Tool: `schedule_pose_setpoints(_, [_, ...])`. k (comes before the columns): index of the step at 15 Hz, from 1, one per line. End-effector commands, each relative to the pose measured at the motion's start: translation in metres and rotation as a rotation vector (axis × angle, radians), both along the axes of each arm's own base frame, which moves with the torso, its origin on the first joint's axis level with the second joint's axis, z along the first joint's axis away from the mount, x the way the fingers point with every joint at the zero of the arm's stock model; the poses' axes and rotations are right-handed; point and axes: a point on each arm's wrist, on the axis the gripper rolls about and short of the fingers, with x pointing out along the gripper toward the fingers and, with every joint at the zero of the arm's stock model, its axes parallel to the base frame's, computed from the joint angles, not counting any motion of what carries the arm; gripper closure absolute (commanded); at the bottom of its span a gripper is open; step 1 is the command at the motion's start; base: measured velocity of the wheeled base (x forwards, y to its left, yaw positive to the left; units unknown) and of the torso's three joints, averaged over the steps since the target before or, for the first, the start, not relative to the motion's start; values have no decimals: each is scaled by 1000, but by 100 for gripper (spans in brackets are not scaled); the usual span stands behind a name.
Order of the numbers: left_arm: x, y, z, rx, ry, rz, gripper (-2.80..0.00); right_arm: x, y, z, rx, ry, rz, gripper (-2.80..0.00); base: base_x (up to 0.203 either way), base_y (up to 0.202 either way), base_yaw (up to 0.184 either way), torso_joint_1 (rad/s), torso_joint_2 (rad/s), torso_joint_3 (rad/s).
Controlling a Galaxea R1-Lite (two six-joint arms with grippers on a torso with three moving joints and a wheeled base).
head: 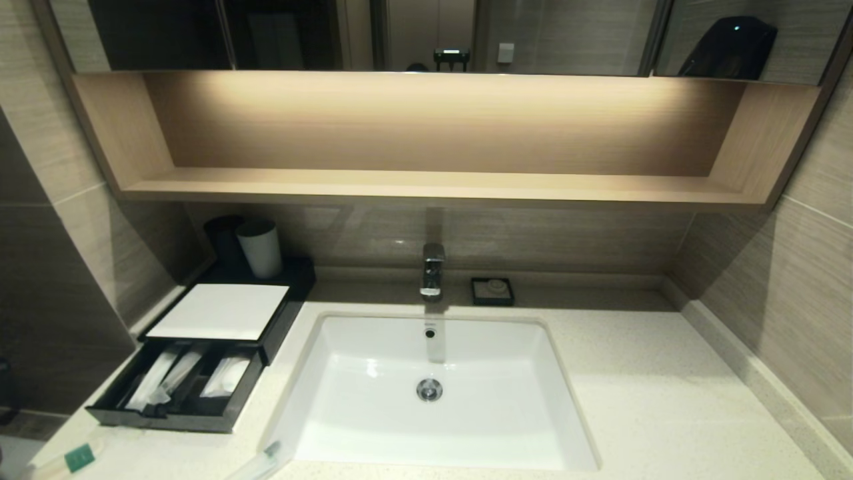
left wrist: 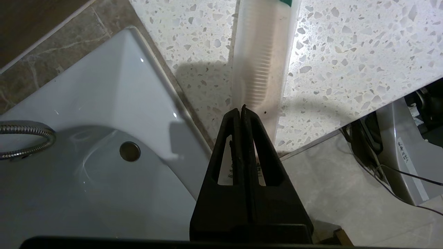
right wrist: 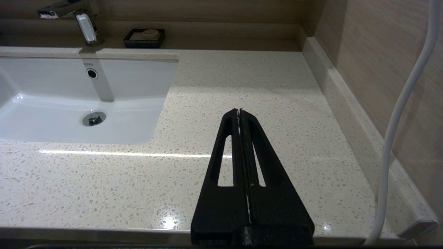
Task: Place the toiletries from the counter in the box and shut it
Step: Pick up the bathroom toiletry
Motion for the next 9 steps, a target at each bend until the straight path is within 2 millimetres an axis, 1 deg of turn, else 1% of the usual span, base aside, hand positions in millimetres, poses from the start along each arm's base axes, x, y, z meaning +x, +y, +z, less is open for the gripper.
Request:
schedule_pose_setpoints(1, [-3,1,3,9,-7,0,0,0,0,0,0,0,0,0,0,0,0,0,0,0])
schedule_pose_setpoints(9, [-7,0,14,23,-44,15,0,0,0,0,0,0,0,0,0,0,0,0,0,0])
